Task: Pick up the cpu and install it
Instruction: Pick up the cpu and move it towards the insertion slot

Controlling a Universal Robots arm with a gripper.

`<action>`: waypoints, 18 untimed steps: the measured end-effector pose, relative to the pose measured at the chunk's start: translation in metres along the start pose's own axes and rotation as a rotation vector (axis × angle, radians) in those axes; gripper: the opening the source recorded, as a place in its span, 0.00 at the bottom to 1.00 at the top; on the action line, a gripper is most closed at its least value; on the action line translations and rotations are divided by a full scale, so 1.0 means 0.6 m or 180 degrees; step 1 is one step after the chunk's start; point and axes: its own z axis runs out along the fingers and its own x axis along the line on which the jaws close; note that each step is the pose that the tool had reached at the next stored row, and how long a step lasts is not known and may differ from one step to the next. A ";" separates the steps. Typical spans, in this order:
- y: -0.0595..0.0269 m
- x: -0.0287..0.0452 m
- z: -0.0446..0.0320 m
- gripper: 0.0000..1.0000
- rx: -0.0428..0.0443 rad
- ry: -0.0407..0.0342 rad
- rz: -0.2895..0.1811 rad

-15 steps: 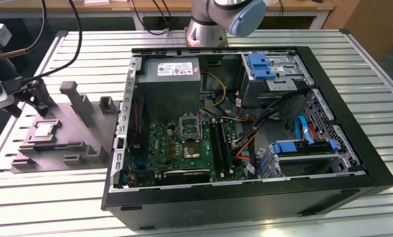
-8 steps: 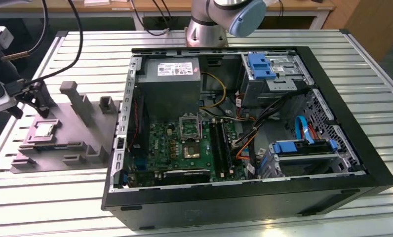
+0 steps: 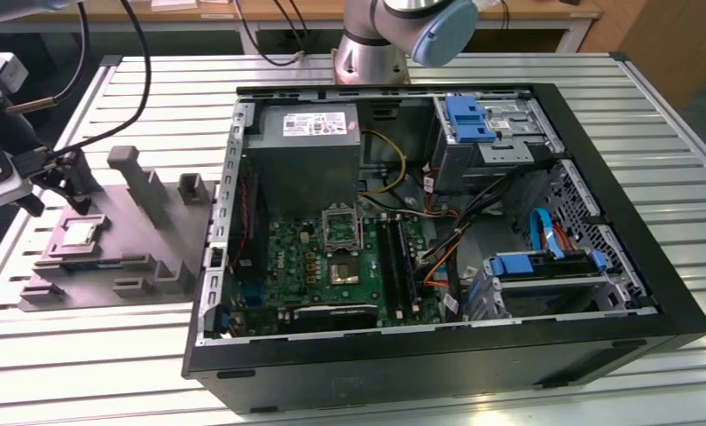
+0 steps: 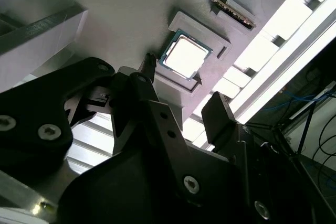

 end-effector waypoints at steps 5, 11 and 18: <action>-0.002 0.000 0.007 0.62 0.0000 0.0001 0.0000; -0.005 0.003 0.013 0.62 0.0000 0.0000 0.0000; -0.006 0.004 0.023 0.62 0.0000 0.0000 0.0001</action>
